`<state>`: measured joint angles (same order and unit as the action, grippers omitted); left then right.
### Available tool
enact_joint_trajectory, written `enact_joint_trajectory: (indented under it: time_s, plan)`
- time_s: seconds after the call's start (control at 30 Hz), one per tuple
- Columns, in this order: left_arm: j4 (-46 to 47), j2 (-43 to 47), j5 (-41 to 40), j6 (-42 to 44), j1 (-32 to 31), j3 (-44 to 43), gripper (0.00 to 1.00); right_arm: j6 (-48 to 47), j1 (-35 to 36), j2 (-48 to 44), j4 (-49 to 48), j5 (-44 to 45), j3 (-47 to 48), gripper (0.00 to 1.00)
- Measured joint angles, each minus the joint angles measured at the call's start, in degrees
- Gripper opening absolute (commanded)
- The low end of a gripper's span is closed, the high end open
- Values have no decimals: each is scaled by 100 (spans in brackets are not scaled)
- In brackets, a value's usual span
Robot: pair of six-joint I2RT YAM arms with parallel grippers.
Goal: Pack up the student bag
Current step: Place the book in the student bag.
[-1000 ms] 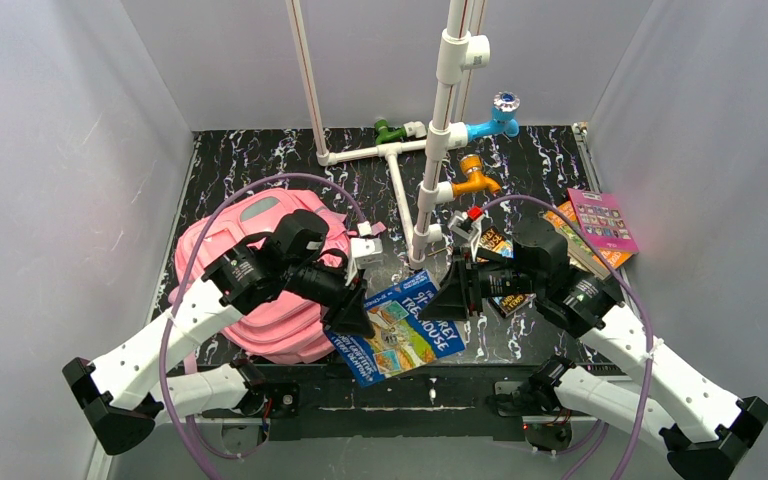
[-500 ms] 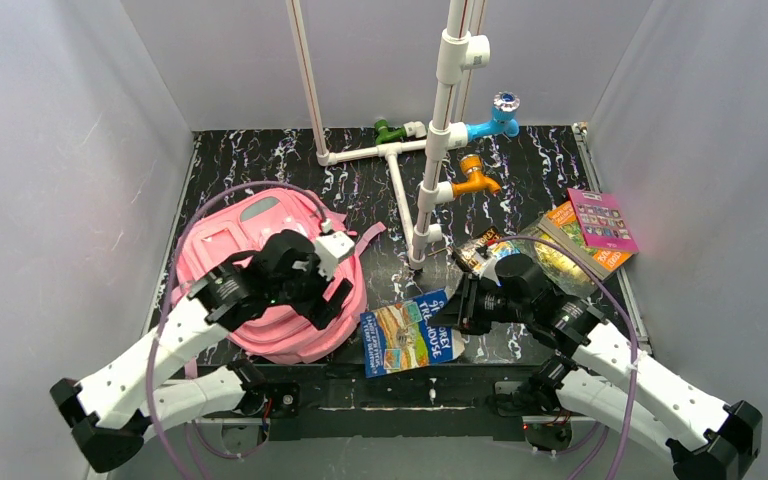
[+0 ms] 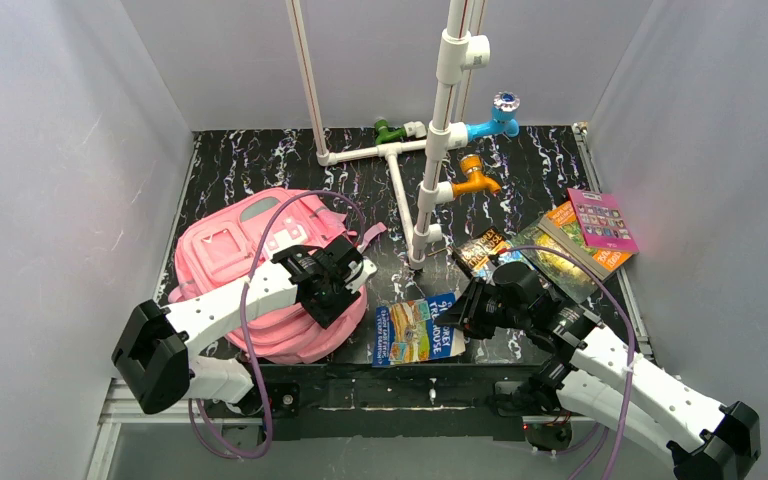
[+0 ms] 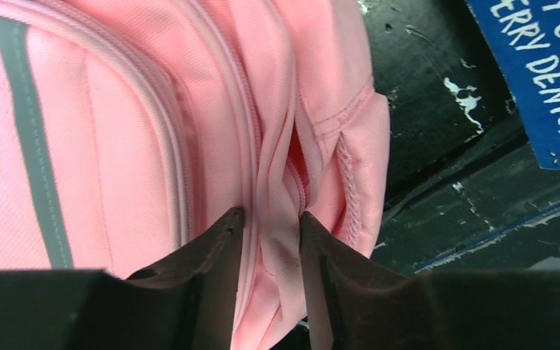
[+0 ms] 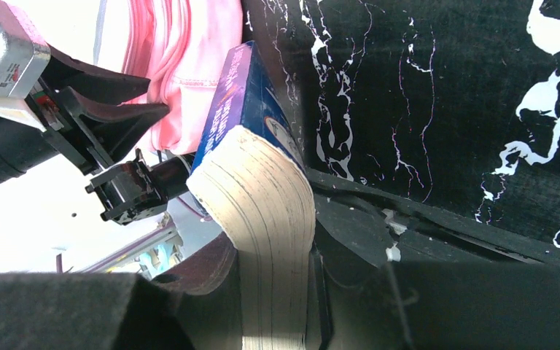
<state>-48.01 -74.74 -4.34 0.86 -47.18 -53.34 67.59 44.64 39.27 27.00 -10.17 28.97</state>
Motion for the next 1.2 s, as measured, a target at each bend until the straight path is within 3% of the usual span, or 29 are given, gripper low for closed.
enact_joint_trajectory:
  time_s: [0.07, 0.13, 0.27, 0.57, 0.73, 0.93, 1.2]
  plan:
    - [-2, 7, -109, -66, -2, 0, 25, -13, 0, 31, 2, 26, 0, 1]
    - [-22, 101, -221, -170, -7, -7, 12, -22, 0, 81, 20, 92, 0, 1]
    - [-122, 407, -446, -291, -9, -105, 1, 192, 0, 81, 72, 140, -9, 1]
    - [-190, 1484, -994, -417, -9, -417, 0, 1843, 0, -1158, -1001, 15, -1611, 1]
    - [-79, 2004, -1357, -603, -9, -549, 0, 2369, 0, -1224, -1322, -107, -1731, 1]
    - [216, 2288, -1668, -798, -7, -721, 0, 2186, 197, 184, -1370, -612, -658, 1]
    - [284, 2389, -1779, -798, 0, -1075, 0, 2039, 1364, 1327, -1740, -472, 1143, 1]
